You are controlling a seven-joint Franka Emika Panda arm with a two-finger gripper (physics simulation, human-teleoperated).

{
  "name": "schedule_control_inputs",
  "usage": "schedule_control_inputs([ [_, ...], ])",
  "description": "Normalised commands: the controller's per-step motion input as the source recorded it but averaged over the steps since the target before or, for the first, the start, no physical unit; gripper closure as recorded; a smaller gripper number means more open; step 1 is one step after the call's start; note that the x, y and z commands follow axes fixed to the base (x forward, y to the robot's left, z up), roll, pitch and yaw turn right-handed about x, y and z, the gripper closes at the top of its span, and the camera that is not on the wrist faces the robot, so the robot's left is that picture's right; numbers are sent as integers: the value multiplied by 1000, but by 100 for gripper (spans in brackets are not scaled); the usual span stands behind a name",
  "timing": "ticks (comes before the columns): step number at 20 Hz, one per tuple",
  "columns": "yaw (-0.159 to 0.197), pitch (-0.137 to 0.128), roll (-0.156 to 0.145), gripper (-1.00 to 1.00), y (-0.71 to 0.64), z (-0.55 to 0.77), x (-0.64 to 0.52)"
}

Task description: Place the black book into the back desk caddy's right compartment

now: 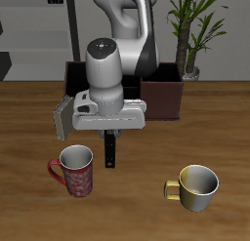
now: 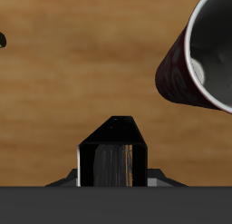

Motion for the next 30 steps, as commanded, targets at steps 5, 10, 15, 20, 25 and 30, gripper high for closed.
schedule_control_inputs([
  [5, -57, -6, -24, 100, -47, 300, -165],
  [10, -79, -44, -59, 100, -114, 463, -257],
  [15, -33, -53, 3, 100, 119, 505, -336],
  [20, -6, -60, 12, 100, 299, 459, -388],
  [25, 4, -46, 24, 100, 155, 347, -290],
  [30, -1, -41, -17, 100, 108, 437, -247],
])
